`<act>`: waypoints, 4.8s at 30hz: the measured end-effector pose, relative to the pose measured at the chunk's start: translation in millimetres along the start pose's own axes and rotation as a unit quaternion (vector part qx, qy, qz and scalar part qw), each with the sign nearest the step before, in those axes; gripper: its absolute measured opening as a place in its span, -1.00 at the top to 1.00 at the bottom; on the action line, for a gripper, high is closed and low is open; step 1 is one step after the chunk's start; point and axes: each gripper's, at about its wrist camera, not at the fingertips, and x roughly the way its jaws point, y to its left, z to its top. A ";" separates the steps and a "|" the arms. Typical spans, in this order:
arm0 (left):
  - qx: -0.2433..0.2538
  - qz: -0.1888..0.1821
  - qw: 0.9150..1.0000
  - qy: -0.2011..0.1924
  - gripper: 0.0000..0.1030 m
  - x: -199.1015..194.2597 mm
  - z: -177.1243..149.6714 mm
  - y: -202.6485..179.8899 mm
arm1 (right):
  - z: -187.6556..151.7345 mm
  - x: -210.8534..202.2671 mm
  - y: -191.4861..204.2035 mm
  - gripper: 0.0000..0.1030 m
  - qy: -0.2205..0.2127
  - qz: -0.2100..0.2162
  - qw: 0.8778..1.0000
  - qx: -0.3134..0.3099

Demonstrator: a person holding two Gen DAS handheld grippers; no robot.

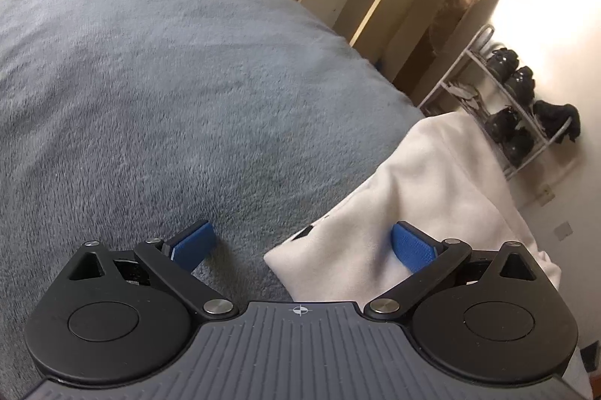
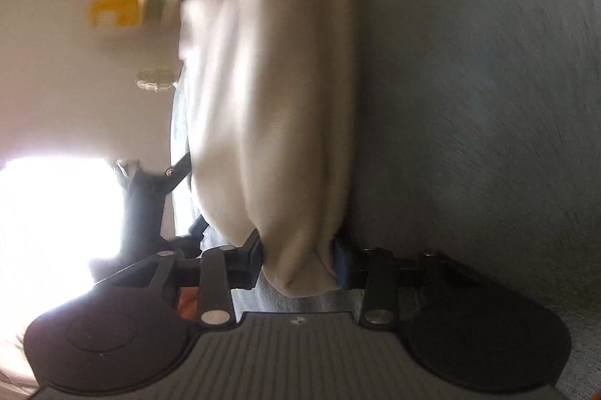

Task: Fold clothes

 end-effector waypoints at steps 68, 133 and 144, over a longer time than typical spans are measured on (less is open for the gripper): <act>0.141 0.080 0.987 -0.006 -1.00 -341.9 -223.6 -8.0 | -345.5 -93.1 156.6 -1.00 -0.309 -0.373 0.747 -0.454; 0.124 0.063 0.990 0.019 -1.00 -315.2 -231.5 -8.1 | -67.8 -21.2 90.6 -0.45 -0.135 -0.080 0.970 -0.186; 0.114 0.060 0.991 0.029 -1.00 -310.9 -231.1 -5.5 | -70.1 -5.5 78.8 -0.34 -0.097 -0.051 0.973 -0.203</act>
